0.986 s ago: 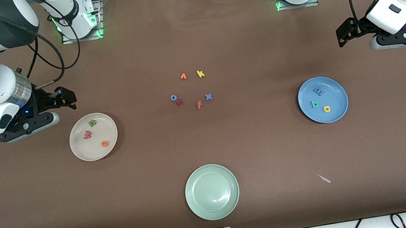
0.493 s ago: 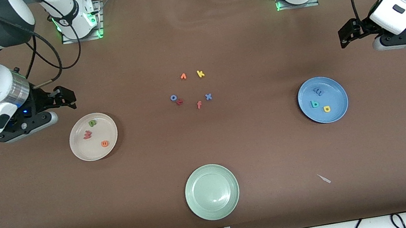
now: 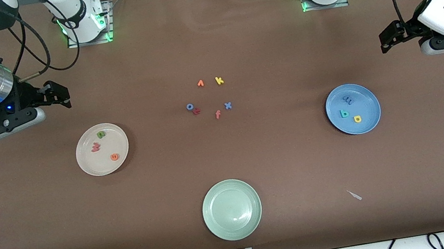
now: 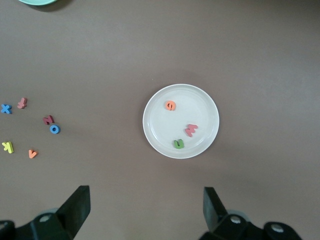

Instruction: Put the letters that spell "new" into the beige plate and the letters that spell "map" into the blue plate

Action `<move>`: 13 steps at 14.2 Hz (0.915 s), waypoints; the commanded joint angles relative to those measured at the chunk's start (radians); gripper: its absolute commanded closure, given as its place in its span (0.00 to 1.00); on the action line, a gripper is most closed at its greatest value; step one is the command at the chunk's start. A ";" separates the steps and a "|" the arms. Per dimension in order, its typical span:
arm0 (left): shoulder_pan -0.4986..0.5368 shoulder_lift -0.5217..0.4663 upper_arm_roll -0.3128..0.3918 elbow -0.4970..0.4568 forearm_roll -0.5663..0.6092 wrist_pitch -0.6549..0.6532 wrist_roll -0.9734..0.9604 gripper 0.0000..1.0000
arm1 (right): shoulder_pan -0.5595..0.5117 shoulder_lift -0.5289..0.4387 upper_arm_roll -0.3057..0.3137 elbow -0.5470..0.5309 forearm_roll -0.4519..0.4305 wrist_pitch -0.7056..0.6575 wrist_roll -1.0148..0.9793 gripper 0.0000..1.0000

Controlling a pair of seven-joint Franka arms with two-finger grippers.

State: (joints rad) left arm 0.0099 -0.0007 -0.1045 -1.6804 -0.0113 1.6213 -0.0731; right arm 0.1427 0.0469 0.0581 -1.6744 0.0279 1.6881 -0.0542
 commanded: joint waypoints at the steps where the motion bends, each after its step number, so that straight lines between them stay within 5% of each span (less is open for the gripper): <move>1: 0.005 0.019 -0.003 0.036 0.005 -0.012 0.012 0.00 | -0.025 -0.005 0.008 0.007 0.000 -0.010 -0.003 0.00; 4: 0.009 0.024 -0.003 0.048 0.005 -0.017 0.004 0.00 | -0.025 -0.009 -0.052 0.009 0.004 -0.074 0.002 0.00; 13: 0.007 0.022 -0.007 0.064 0.008 -0.023 0.012 0.00 | -0.012 0.001 -0.049 0.033 0.003 -0.064 0.004 0.00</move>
State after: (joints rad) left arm 0.0129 0.0053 -0.1060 -1.6507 -0.0113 1.6220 -0.0732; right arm 0.1285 0.0465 0.0052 -1.6597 0.0270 1.6359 -0.0511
